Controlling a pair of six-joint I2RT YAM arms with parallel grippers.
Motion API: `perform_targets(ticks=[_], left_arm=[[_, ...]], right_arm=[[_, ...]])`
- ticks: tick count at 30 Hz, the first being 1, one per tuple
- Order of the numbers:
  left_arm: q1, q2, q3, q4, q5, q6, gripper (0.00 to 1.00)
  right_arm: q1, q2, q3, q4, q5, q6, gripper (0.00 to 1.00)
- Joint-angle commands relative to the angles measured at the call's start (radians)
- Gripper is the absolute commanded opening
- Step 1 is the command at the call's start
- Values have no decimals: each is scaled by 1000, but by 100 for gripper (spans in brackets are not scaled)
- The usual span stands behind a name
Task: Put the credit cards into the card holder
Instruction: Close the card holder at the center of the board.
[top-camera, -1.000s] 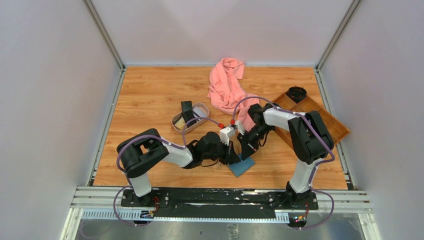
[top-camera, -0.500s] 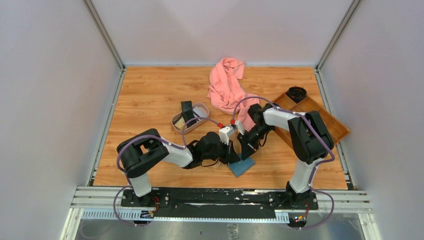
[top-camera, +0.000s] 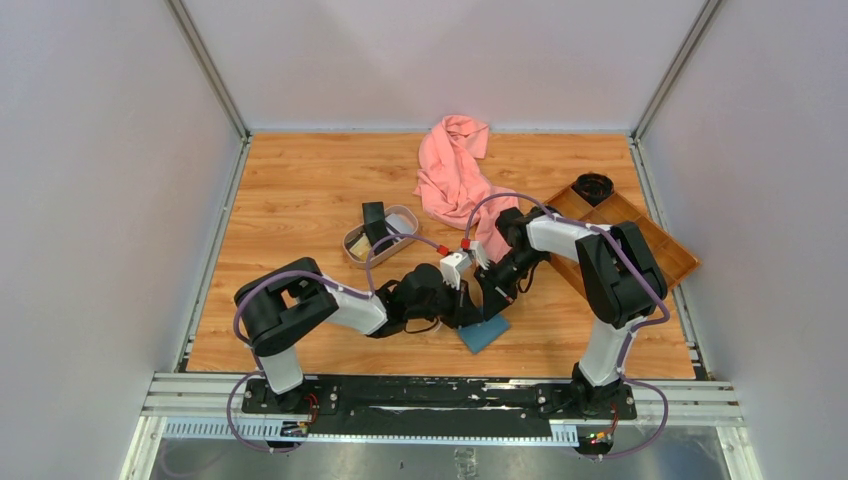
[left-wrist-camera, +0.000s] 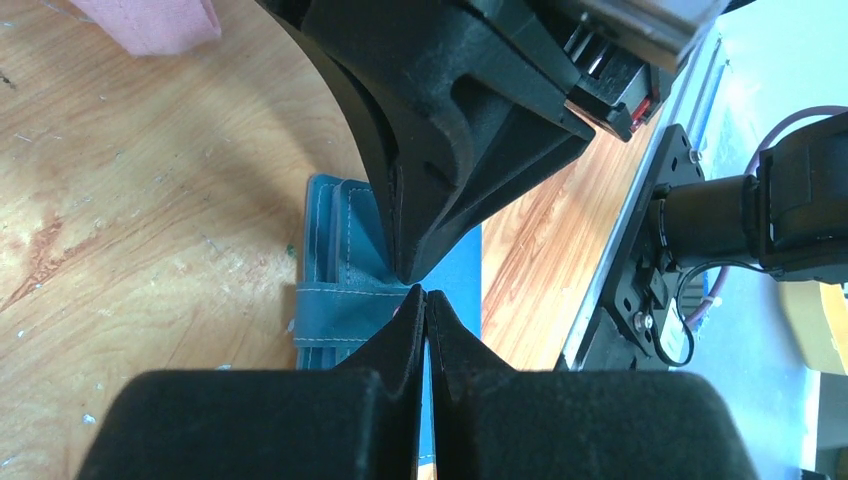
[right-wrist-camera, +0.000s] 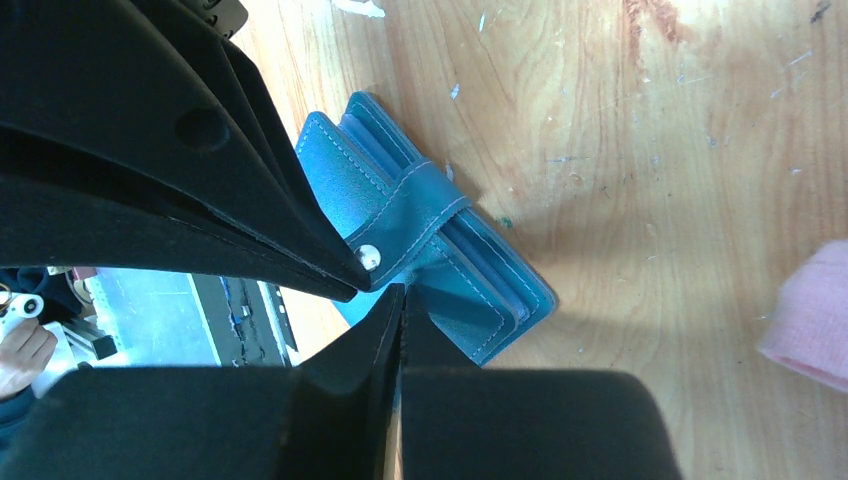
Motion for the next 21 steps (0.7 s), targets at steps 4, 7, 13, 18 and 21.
perform_targets(ticks=[4, 7, 13, 18, 21], left_arm=[[-16, 34, 24, 5, -10, -5, 0], [-17, 40, 21, 5, -3, -10, 0], [-19, 31, 5, 5, -5, -13, 0], [-20, 30, -1, 5, 6, -21, 0], [-20, 29, -5, 5, 11, -28, 0]], right_arm=[[12, 31, 7, -5, 50, -1, 0], [13, 30, 7, -4, 50, 1, 0], [13, 30, 7, -5, 50, 1, 0], [12, 31, 9, -5, 52, 2, 0], [12, 32, 9, -5, 52, 2, 0]])
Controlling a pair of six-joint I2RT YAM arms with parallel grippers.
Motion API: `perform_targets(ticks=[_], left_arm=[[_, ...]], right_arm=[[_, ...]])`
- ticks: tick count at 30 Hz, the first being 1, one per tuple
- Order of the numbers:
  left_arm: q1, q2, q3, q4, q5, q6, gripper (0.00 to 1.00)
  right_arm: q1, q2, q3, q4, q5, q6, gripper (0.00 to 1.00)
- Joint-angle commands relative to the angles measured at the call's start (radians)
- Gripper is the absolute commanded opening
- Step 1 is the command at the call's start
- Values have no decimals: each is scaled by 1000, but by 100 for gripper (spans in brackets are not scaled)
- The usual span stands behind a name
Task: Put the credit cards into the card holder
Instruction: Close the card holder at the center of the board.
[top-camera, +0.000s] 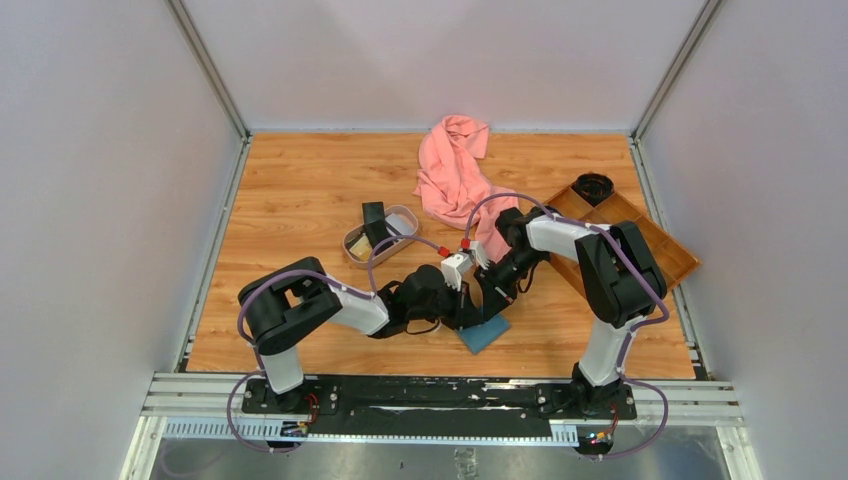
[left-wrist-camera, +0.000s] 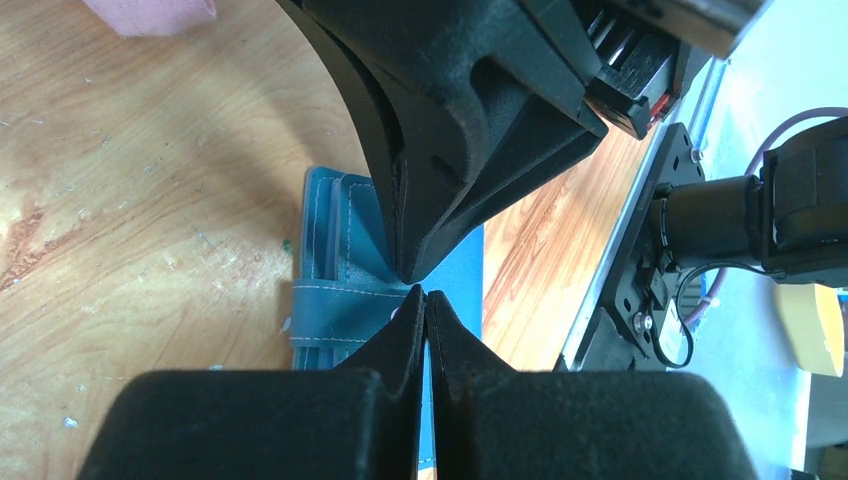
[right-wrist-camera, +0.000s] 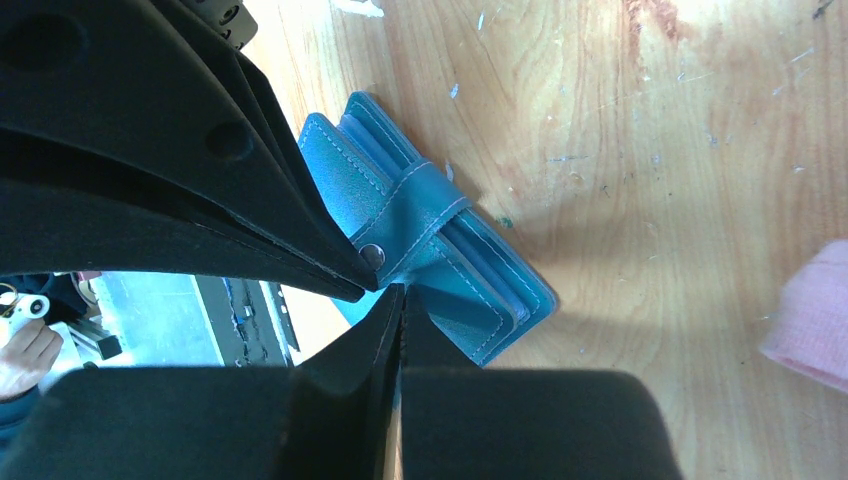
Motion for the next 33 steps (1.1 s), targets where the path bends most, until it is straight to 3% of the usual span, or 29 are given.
perform_targets(ticks=[1, 33], left_arm=[[-14, 12, -15, 3, 12, -8, 0], [-21, 70, -76, 3, 11, -89, 0]], right_arm=[[12, 27, 7, -3, 53, -4, 0], [11, 31, 11, -2, 63, -1, 0]])
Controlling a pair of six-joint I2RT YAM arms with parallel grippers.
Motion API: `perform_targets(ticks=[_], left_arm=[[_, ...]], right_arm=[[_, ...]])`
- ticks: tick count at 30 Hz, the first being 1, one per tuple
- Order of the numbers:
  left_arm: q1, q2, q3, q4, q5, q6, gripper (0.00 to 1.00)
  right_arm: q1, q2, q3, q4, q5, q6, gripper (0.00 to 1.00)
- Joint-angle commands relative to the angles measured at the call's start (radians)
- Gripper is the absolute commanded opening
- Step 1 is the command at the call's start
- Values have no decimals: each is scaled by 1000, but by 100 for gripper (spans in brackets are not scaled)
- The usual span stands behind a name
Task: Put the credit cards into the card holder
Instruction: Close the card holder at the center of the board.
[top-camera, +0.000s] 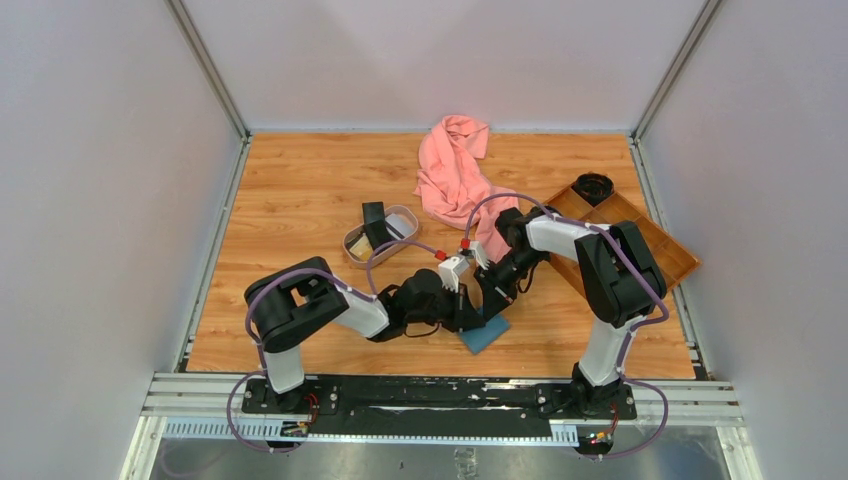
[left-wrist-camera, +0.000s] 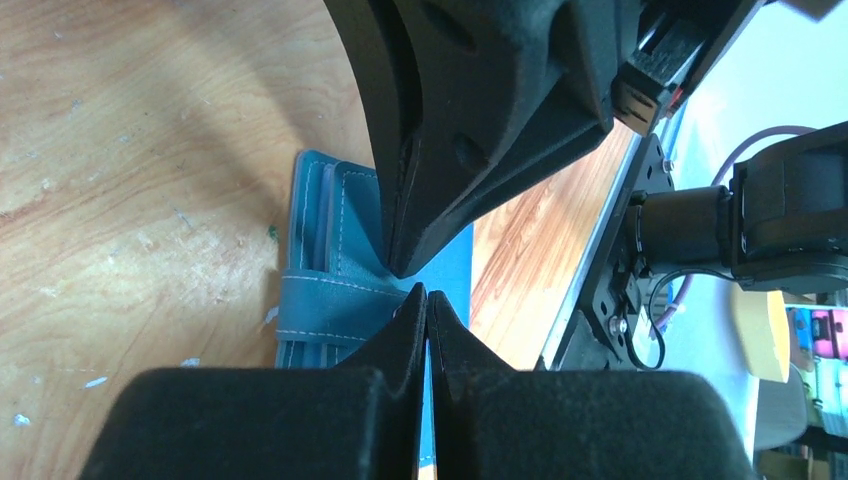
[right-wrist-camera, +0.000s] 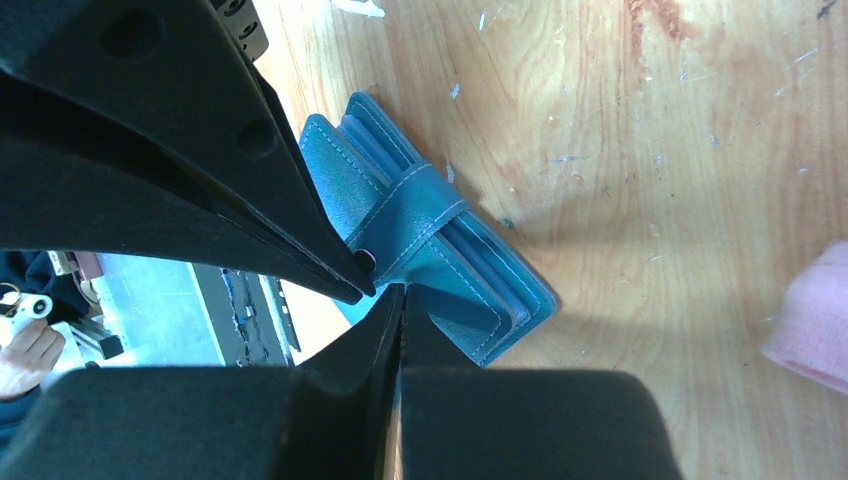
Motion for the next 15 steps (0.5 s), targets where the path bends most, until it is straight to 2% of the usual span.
perform_targets(ticks=[1, 15], left_arm=[[-19, 37, -53, -77, -4, -5, 0], [3, 45, -93, -64, -52, -66, 0]], right_arm=[[12, 30, 10, -2, 63, -1, 0], [11, 24, 10, -2, 63, 3, 0]])
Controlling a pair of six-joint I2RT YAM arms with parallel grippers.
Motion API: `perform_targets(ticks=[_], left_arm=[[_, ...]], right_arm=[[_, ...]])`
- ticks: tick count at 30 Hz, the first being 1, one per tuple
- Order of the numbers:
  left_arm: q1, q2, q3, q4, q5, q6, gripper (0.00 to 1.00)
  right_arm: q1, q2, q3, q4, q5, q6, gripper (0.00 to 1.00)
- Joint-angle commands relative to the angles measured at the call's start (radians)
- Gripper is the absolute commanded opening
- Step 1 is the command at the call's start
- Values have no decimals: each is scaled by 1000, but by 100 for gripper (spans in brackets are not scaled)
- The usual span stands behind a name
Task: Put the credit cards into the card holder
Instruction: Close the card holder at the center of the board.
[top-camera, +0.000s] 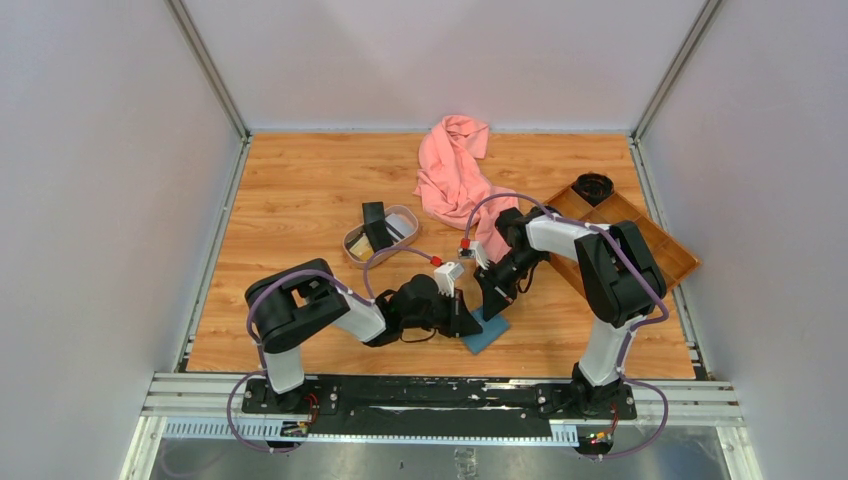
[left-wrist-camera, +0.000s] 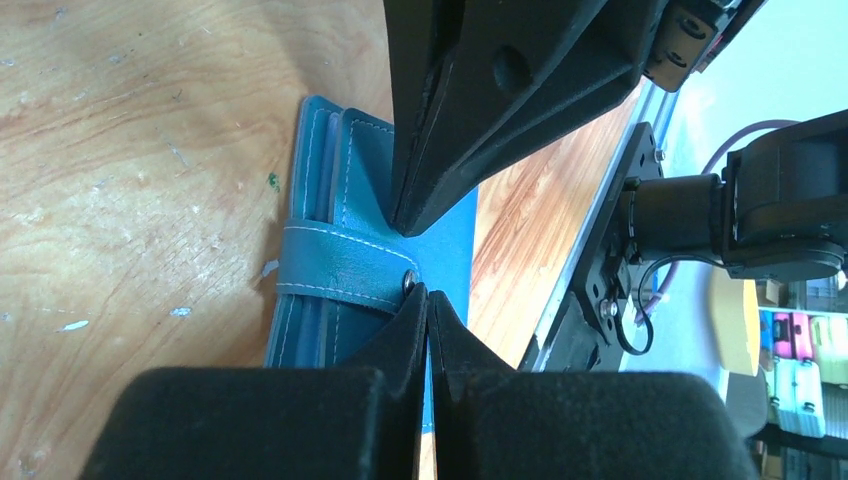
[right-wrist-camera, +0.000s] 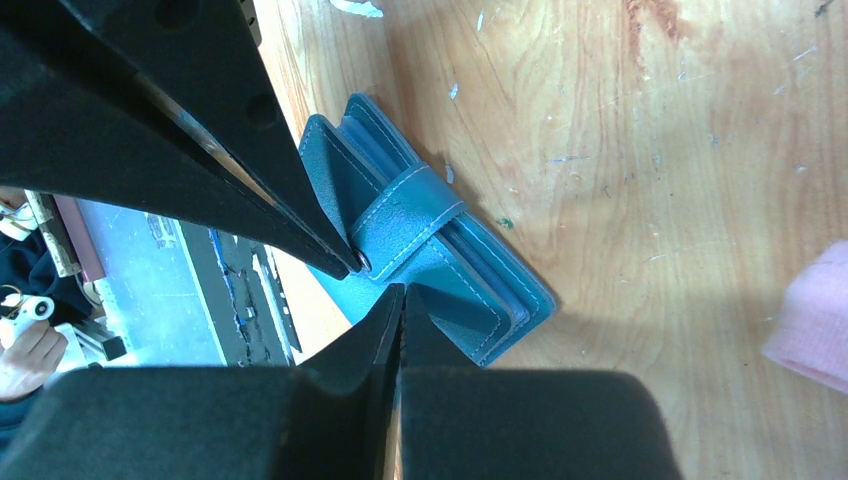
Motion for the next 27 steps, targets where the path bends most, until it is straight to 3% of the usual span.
perform_targets(ticks=[1, 20, 27], left_arm=[[17, 44, -42, -103, -41, -14, 0], [54, 109, -91, -17, -31, -109, 0], [58, 123, -99, 16, -18, -119, 0]], right_arm=[[13, 22, 10, -2, 61, -4, 0], [-12, -81, 31, -101, -173, -126, 3], [26, -10, 46, -80, -140, -66, 0]])
